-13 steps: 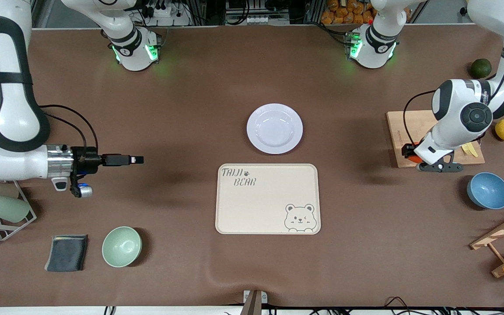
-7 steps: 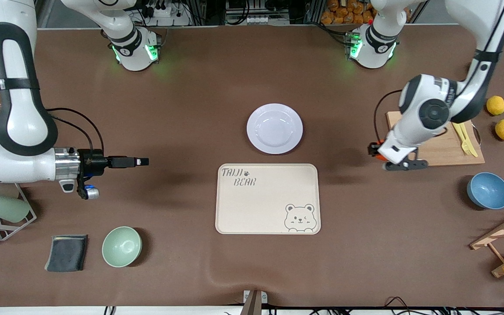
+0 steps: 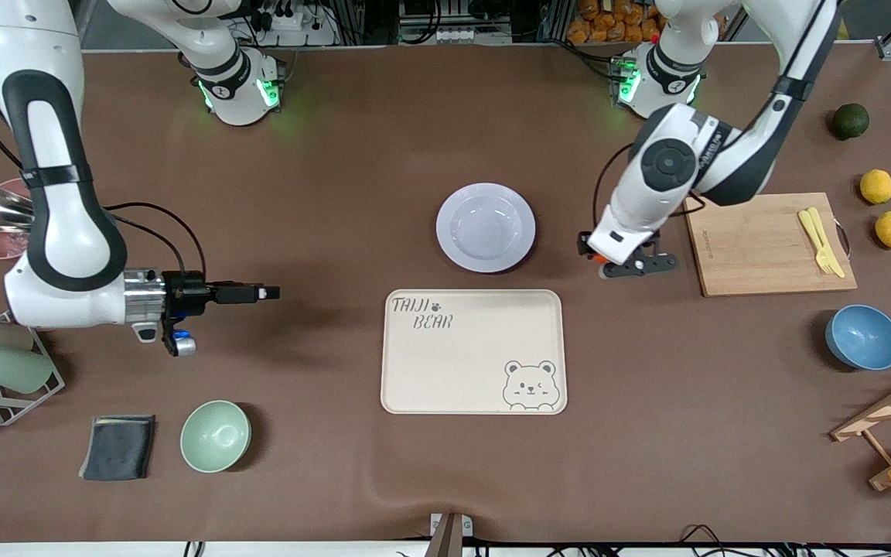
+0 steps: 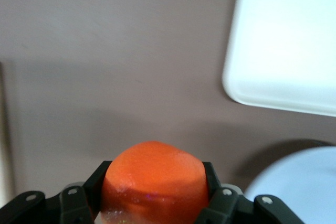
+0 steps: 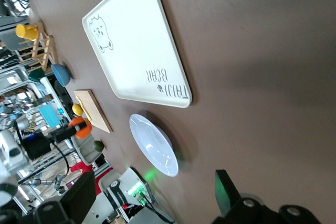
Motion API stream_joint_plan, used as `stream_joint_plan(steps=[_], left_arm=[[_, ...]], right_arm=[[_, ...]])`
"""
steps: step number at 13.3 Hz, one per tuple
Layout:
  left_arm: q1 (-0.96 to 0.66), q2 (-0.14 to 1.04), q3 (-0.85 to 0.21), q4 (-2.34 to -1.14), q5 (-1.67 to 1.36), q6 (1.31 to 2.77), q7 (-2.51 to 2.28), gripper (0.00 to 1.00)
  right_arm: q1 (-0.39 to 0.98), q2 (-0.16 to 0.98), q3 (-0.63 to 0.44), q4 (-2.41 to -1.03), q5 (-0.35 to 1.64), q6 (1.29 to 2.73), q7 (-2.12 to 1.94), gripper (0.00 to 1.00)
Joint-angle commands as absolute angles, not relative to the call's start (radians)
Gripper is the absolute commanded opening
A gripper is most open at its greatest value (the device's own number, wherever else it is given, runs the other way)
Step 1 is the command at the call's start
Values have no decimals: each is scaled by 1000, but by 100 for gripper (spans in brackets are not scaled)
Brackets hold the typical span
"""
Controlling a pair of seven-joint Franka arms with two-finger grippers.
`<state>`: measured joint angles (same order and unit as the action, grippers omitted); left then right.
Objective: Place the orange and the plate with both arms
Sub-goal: 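Carry the orange over the white plate and open the left gripper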
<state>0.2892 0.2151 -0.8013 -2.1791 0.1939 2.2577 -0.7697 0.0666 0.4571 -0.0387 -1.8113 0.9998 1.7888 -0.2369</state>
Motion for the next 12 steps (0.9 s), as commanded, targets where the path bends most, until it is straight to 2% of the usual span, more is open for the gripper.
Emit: stream_joint_plan(steps=[1,3,7,12], left_arm=[[221,287,-842,-2099,173,2235,-894,0],[138,366,-841,-2039,176,2235,-963,0],[68,460,-830,-1973,187,2238,-1022,0],[-75,543,-761,-1951,274,2244,-1121,0]], right_arm=[[92,446,-40,-1910,1098,1847,-339,100],[116,446,-41,-1953,1152,1856,-379,100],[211,451,-40,-2028,1303,1982,-500,100],[291,494,-41,-2065,1453,2000,-664,95]])
